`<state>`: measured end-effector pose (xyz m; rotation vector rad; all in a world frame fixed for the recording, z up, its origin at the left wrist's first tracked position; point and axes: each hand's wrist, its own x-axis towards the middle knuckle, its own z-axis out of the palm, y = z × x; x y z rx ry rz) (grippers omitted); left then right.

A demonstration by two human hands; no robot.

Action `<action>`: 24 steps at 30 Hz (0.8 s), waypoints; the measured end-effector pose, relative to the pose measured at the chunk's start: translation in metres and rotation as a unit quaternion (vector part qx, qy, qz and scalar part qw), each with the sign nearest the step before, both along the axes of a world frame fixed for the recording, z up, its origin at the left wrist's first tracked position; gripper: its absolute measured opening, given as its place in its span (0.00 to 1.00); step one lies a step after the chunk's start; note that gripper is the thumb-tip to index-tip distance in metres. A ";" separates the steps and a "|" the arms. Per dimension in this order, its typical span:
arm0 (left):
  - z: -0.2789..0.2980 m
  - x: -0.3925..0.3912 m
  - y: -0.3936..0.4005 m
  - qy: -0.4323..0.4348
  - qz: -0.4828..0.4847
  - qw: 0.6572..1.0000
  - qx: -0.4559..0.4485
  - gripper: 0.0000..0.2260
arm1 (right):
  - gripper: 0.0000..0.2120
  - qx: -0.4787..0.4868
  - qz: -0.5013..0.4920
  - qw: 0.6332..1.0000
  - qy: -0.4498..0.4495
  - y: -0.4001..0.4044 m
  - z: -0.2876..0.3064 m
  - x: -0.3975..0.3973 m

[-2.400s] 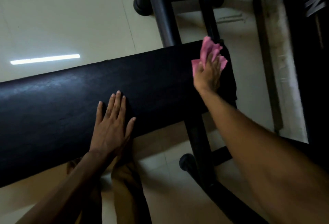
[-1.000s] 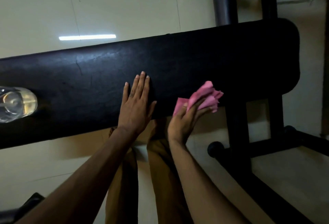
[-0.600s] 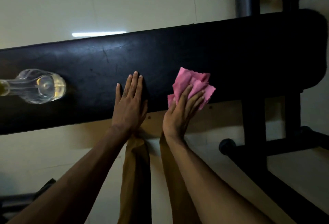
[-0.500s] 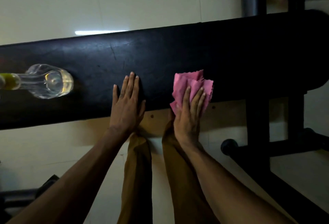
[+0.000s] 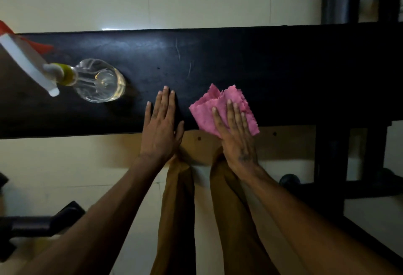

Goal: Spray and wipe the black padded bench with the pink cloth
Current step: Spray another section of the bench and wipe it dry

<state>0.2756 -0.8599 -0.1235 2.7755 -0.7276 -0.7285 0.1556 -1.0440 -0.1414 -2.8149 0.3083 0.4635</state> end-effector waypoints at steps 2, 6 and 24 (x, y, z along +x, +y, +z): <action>-0.001 0.002 0.011 -0.003 0.006 1.000 -0.001 0.34 | 0.43 -0.022 -0.004 1.000 -0.005 0.003 -0.006 0.008; -0.003 0.006 0.022 -0.003 -0.007 1.000 -0.017 0.34 | 0.57 -0.038 0.018 0.999 -0.002 0.003 -0.013 0.035; 0.006 0.006 0.013 0.033 0.026 0.999 -0.031 0.35 | 0.33 0.033 0.057 0.996 -0.062 -0.009 -0.001 0.040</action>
